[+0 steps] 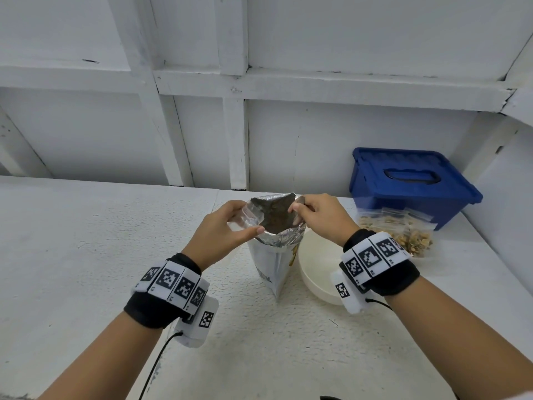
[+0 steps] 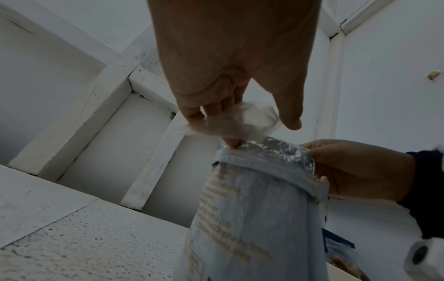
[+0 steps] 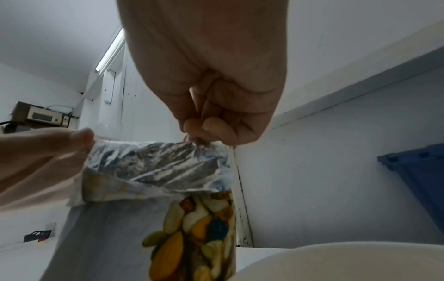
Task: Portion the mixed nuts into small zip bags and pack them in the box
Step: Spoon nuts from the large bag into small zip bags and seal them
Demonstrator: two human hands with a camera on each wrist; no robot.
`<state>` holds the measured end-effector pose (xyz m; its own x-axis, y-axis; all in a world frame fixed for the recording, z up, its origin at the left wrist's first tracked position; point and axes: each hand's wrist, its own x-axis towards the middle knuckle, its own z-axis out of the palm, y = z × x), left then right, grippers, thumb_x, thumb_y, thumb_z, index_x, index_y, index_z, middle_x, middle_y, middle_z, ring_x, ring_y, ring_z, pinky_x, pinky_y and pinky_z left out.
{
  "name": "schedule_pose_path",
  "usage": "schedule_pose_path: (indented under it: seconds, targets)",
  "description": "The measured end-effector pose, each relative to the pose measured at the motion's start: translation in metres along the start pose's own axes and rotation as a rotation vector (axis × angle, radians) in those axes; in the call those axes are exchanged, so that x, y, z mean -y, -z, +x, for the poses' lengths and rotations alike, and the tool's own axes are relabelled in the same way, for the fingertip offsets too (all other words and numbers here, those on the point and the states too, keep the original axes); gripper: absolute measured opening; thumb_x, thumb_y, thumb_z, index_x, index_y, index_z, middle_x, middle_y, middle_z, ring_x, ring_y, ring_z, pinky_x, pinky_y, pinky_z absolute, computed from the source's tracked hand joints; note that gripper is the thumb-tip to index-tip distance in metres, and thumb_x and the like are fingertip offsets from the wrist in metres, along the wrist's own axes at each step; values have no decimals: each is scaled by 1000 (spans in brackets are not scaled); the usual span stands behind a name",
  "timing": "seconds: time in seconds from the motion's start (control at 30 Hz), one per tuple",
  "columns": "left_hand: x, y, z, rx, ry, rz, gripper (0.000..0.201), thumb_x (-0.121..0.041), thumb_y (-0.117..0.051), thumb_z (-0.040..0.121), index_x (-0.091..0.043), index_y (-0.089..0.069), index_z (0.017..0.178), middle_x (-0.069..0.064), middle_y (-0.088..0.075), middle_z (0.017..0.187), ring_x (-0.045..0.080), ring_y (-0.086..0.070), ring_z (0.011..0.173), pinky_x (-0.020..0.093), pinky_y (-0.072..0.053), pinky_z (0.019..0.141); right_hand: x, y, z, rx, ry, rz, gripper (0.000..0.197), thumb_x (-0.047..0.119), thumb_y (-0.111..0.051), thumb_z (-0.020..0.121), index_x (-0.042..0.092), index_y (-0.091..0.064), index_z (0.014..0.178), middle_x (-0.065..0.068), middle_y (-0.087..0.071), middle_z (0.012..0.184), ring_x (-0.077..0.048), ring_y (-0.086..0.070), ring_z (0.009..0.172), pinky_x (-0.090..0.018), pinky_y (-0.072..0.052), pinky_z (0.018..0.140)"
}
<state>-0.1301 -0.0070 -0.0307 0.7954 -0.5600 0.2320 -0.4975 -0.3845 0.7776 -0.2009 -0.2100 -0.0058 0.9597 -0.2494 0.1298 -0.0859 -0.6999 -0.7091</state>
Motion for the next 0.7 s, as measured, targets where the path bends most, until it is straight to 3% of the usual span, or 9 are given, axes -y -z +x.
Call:
schedule_pose_path:
  seconds: [0.1,0.2,0.3,0.43,0.6,0.7]
  targets:
    - [-1,1,-1,-5,1,2,54,-39,-72,74,-16,-53,119,-10,-60,102,-5,-54,90,4,-38,67,-3,7,0,-62,-44,82,25,19,-46,96,11,-67,86,4,-62,64,0,-54,51,-8,-39,52]
    - [-4,3,-1,-6,-5,7,47,-36,-72,75,-19,-54,114,-18,-59,95,-9,-53,88,0,-38,66,-5,15,-1,-119,-123,251,25,16,-43,96,6,-64,88,-3,-63,67,-8,-56,56,-18,-47,49]
    - [-9,6,0,10,-17,18,41,-35,-72,75,-25,-52,109,-24,-56,92,-11,-52,87,0,-38,66,-7,21,-4,-167,-217,427,24,15,-41,98,5,-61,89,-6,-61,67,-9,-58,54,-18,-50,48]
    - [-13,12,3,38,-25,61,46,-37,-71,75,-22,-53,115,-21,-55,94,-13,-50,87,1,-39,69,-10,24,-5,-236,-302,572,24,14,-43,97,0,-61,90,-10,-61,67,-8,-59,47,-18,-52,48]
    - [-19,19,12,72,-48,208,60,-43,-69,75,-14,-52,124,-9,-55,102,7,-53,89,7,-37,70,-13,28,-3,-308,-316,628,22,13,-44,97,0,-60,91,-11,-62,68,-7,-61,46,-18,-53,49]
    - [-24,21,18,132,-69,326,57,-44,-69,77,-14,-53,123,-9,-53,103,8,-49,88,11,-37,67,-14,32,-1,-346,-310,620,23,12,-43,97,-1,-60,90,-12,-62,67,-7,-61,46,-18,-53,49]
